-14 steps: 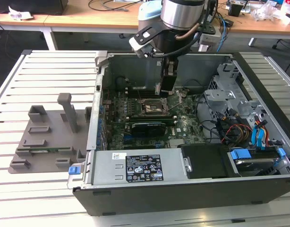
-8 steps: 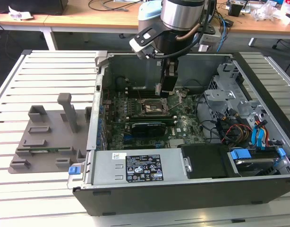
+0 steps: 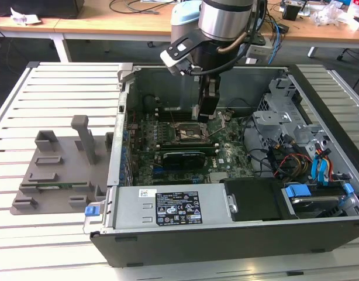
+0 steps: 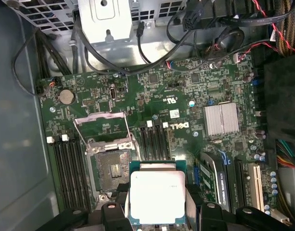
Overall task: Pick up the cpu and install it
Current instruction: 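Place the cpu into insertion slot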
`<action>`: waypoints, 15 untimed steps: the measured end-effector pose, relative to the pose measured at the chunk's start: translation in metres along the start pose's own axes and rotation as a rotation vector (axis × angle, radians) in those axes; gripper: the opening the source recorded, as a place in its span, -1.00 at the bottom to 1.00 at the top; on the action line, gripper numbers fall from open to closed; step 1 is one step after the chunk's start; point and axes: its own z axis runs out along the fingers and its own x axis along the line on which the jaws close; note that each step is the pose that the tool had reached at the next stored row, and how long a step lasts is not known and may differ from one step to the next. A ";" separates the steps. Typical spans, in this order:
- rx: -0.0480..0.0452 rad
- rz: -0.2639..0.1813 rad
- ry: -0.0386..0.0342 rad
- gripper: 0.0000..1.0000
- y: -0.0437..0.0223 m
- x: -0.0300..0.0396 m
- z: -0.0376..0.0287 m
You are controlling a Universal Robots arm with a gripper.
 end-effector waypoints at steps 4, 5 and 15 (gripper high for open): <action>0.0000 0.000 0.0000 0.09 0.0001 0.0001 0.0030; 0.0000 0.000 0.0000 0.09 0.0001 0.0001 0.0038; 0.0000 0.000 0.0001 0.09 0.0004 0.0003 0.0093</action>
